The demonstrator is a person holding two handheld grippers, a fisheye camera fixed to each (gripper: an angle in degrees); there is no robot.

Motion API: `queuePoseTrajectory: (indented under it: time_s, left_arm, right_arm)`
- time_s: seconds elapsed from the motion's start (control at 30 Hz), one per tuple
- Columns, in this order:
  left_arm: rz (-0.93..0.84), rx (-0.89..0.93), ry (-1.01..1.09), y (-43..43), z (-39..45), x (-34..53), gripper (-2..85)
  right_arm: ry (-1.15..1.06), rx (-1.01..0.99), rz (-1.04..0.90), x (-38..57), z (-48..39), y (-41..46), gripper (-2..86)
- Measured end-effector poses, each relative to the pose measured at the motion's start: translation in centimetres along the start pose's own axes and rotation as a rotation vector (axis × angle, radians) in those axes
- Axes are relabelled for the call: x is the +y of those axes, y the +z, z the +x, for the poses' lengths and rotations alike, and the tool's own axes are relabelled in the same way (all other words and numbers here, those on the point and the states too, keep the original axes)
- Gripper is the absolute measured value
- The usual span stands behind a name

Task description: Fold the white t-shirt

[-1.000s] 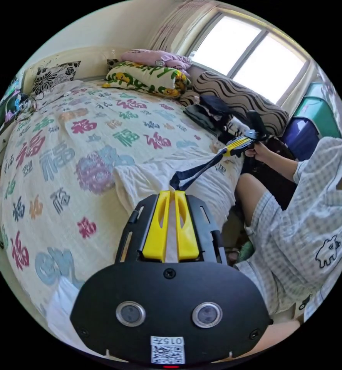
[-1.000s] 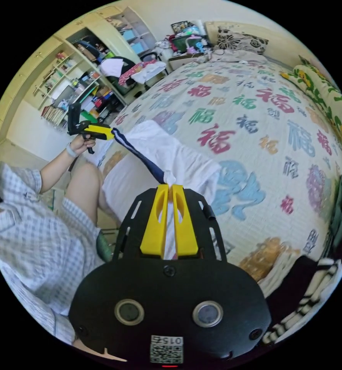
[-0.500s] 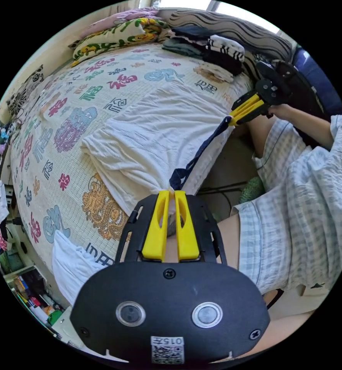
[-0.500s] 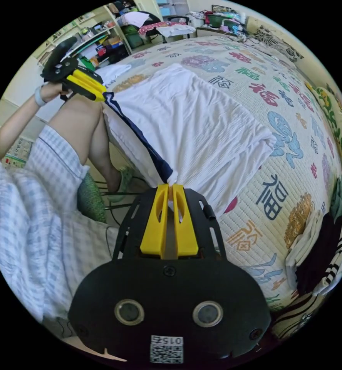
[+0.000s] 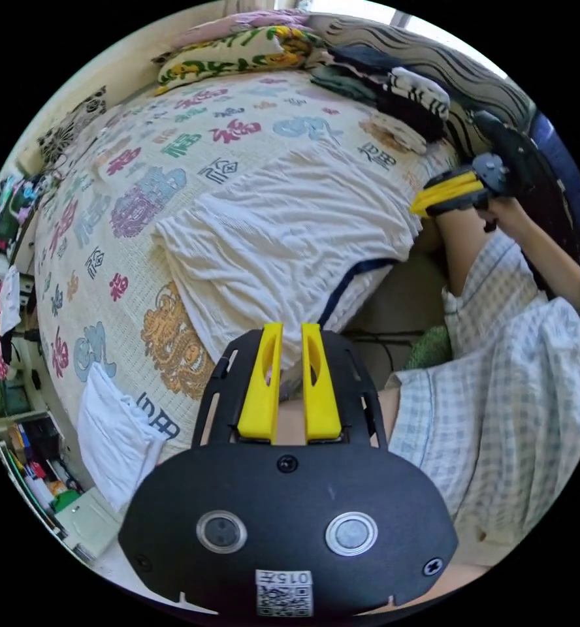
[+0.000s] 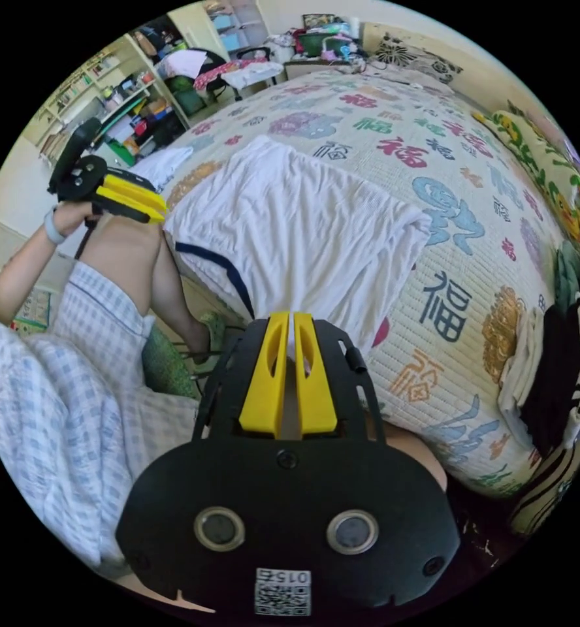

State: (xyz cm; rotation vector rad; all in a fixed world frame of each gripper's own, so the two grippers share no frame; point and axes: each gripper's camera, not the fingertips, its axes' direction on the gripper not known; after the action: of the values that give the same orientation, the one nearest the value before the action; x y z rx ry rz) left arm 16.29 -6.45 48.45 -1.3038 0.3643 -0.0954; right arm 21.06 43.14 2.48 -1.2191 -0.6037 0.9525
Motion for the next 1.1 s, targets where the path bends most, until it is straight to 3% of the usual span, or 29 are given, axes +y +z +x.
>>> queuePoseTrajectory:
  time_s: [0.1, 0.17, 0.3, 0.47, 0.57, 0.73, 0.93, 1.1]
  left_arm:
    - [-0.032, 0.071, -0.041, 3.1, -0.6, -0.3, 4.3]
    - [-0.212, 0.046, -0.008, 6.7, -1.0, -0.1, 2.9]
    - [-0.155, 0.148, -0.082, 6.3, -2.9, 1.5, 2.2]
    - [0.218, 0.339, -0.420, 3.6, -9.9, 4.1, 4.9]
    - [0.344, 0.321, -0.578, 3.9, -13.6, 4.4, 6.8]
    - [0.281, 0.357, -0.681, 8.6, -17.0, 2.7, 9.0]
    - [0.290, 0.456, -0.778, 13.2, -19.3, 3.6, 4.5]
    - [0.302, 0.306, -0.815, 13.7, -20.5, 6.2, -0.2]
  right_arm:
    - [0.015, -0.050, -0.075, -1.0, 0.5, 3.0, -0.2]
    - [0.030, -0.007, -0.215, -1.2, 0.8, 5.8, -0.6]
    - [0.075, -0.095, -0.146, -0.8, 2.0, 5.5, -0.6]
    - [0.272, -0.228, 0.127, -0.9, 6.6, 1.7, 0.4]
    - [0.447, -0.301, 0.251, -2.0, 10.9, 0.7, 2.9]
    - [0.594, -0.442, 0.253, -5.9, 15.4, 2.6, 7.9]
    - [0.613, -0.451, 0.190, -9.3, 16.0, 4.6, 5.1]
    - [0.634, -0.328, 0.234, -9.3, 16.1, 3.1, 2.7]
